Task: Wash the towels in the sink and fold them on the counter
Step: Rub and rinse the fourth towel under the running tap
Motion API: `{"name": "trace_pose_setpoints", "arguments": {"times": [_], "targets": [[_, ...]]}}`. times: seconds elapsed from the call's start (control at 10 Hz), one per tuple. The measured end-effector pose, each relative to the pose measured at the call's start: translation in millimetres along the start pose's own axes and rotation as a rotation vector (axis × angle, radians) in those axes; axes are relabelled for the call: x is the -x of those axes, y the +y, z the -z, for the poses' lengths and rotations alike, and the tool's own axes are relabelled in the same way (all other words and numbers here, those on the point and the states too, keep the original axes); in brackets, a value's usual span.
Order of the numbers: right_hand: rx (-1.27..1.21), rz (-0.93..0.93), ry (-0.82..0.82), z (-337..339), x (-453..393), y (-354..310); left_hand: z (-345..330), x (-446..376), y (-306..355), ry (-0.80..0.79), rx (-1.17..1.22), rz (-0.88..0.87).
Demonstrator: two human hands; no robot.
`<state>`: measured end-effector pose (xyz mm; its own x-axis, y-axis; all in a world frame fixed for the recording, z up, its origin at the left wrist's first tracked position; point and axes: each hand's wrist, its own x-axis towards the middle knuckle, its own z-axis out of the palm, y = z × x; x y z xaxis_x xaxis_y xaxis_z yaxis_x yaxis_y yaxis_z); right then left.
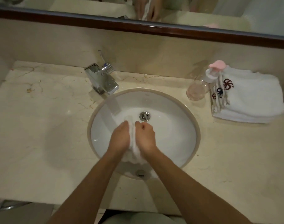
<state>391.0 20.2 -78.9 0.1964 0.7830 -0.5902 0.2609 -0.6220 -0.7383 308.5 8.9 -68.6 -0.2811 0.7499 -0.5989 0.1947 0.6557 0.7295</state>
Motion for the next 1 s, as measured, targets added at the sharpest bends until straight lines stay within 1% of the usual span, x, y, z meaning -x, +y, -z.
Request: {"name": "trace_pose_setpoints", "arguments": {"times": [0.1,0.2,0.3,0.4,0.5,0.6,0.7,0.8,0.9,1.0], "targets": [[0.049,0.017,0.057,-1.1,-6.2,-7.0,-7.0,1.2,8.1,-0.007,0.031,-0.044],[-0.047,-0.133,0.114,9.2,-36.8,-12.3,-19.1,17.2,-7.9,-0.096,-0.074,-0.11],[-0.044,-0.083,-0.069,2.9,-16.4,-7.9,-6.0,-2.8,-0.5,0.002,0.087,0.005],[0.101,0.077,-0.088,0.0,6.5,-8.3,-3.5,-15.8,8.8,0.001,0.154,0.148],[0.083,0.085,0.146,17.1,-20.6,-21.8,-27.7,3.7,-7.3,-0.051,-0.072,0.008],[-0.089,-0.032,0.147,25.3,-34.1,-15.1,-31.2,20.4,-15.9,-0.106,-0.158,-0.1],[-0.458,-0.186,-0.101,33.3,-22.1,6.4,-10.9,7.5,-19.2,-0.114,0.017,-0.009],[-0.866,-0.37,-0.264,43.4,-13.1,45.7,12.6,0.2,-29.9,-0.329,0.792,0.311],[-0.881,-0.547,-0.388,42.7,-2.3,63.1,13.3,6.2,-47.0,-0.288,0.814,0.449],[-0.925,-0.683,-0.335,43.2,-8.2,72.0,5.3,15.0,-52.9,-0.273,0.601,0.438]]}}
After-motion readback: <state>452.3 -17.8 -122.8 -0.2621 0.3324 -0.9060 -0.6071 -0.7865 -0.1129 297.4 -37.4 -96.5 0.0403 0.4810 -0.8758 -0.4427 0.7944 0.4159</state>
